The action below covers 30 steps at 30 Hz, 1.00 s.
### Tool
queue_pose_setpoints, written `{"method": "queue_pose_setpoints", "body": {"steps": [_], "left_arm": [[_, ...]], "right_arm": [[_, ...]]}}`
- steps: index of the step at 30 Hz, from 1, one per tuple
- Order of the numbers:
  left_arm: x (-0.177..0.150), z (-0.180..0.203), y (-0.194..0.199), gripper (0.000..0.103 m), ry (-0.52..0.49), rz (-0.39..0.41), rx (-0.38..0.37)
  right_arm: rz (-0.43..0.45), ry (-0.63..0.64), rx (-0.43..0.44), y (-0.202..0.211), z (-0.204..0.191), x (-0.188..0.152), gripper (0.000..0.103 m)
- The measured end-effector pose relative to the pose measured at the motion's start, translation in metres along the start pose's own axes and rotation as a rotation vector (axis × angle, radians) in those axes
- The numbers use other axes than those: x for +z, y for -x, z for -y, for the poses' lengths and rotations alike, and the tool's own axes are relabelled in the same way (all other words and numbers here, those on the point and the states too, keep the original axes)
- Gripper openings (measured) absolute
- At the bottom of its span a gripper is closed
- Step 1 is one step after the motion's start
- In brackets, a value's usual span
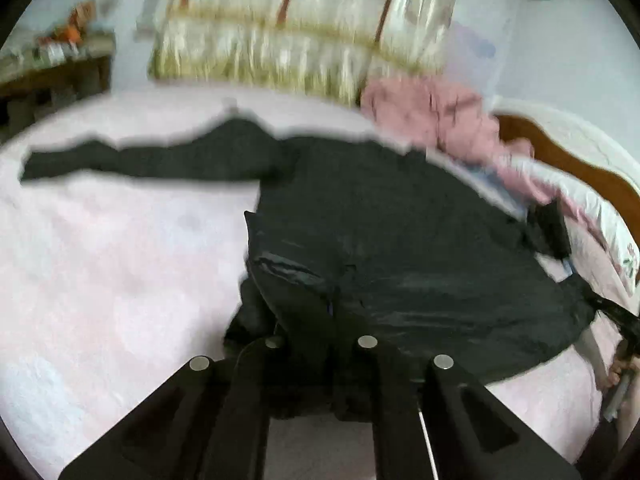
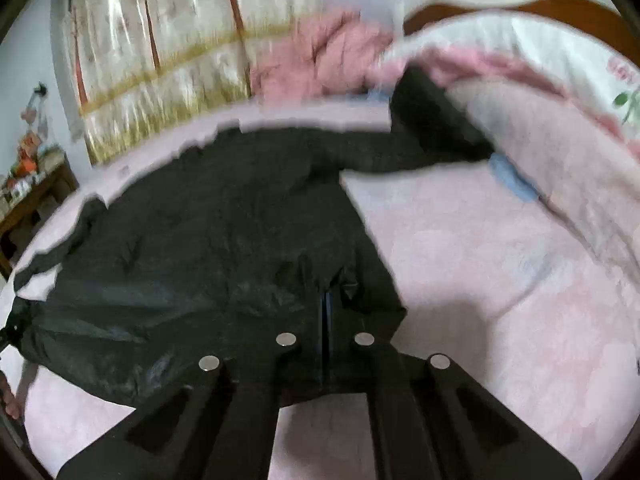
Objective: Fold large clothes
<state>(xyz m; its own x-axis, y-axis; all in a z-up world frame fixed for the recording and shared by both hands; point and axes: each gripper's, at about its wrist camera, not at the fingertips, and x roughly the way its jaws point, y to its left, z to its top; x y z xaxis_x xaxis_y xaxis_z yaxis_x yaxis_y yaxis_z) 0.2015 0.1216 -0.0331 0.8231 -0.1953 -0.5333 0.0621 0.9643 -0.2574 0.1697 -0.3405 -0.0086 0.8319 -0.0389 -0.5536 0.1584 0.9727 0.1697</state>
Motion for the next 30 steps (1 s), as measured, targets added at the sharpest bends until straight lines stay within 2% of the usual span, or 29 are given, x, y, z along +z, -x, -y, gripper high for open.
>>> {"method": "queue_pose_setpoints", "body": {"steps": [1, 3, 6, 8, 10, 14, 15, 17, 18, 19, 21, 22, 25, 28, 30], "left_arm": [[0.003, 0.002, 0.008, 0.008, -0.006, 0.035, -0.015], [0.007, 0.005, 0.010, 0.008, -0.016, 0.019, -0.012], [-0.004, 0.001, -0.016, 0.010, -0.051, -0.093, 0.064], [-0.013, -0.003, -0.042, 0.013, -0.047, -0.186, 0.057], [-0.012, 0.002, -0.053, 0.013, -0.056, -0.219, 0.041], [-0.014, 0.012, -0.051, 0.018, -0.120, -0.223, 0.114], [-0.014, 0.016, -0.050, 0.024, -0.129, -0.213, 0.132], [-0.012, 0.023, -0.040, 0.054, -0.150, -0.156, 0.192], [-0.012, 0.026, -0.034, 0.088, -0.158, -0.119, 0.208], [-0.011, 0.029, -0.019, 0.103, -0.167, -0.044, 0.211], [-0.010, 0.032, 0.005, 0.103, -0.190, 0.063, 0.167], [-0.009, 0.037, 0.016, 0.103, -0.211, 0.102, 0.151], [-0.005, 0.050, 0.028, 0.103, -0.248, 0.127, 0.157], [-0.003, 0.064, 0.033, 0.103, -0.273, 0.106, 0.069], [-0.003, 0.074, 0.029, 0.103, -0.306, 0.056, 0.017]], "right_arm": [[0.036, -0.001, -0.014, 0.007, 0.001, 0.003, 0.001], [0.041, 0.011, -0.056, 0.007, -0.001, 0.004, 0.001], [-0.130, 0.038, -0.118, -0.028, -0.004, -0.003, 0.001], [-0.226, 0.047, -0.135, -0.050, -0.004, -0.007, 0.001], [-0.240, 0.060, -0.153, -0.053, -0.005, -0.008, 0.002], [-0.240, 0.087, -0.190, -0.051, -0.010, -0.010, 0.005], [-0.232, 0.085, -0.192, -0.049, -0.008, -0.009, 0.015], [-0.188, 0.071, -0.213, -0.038, -0.006, -0.006, 0.051], [-0.153, 0.065, -0.219, -0.029, -0.005, -0.005, 0.083], [-0.108, 0.060, -0.210, -0.019, -0.004, -0.005, 0.094], [0.002, 0.065, -0.170, 0.006, -0.008, -0.003, 0.095], [0.032, 0.071, -0.158, 0.013, -0.010, -0.002, 0.100], [0.086, 0.120, -0.076, 0.029, -0.027, -0.004, 0.103], [0.060, 0.221, 0.019, 0.032, -0.054, -0.010, 0.103], [-0.052, 0.243, 0.123, 0.017, -0.068, -0.014, 0.103]]}}
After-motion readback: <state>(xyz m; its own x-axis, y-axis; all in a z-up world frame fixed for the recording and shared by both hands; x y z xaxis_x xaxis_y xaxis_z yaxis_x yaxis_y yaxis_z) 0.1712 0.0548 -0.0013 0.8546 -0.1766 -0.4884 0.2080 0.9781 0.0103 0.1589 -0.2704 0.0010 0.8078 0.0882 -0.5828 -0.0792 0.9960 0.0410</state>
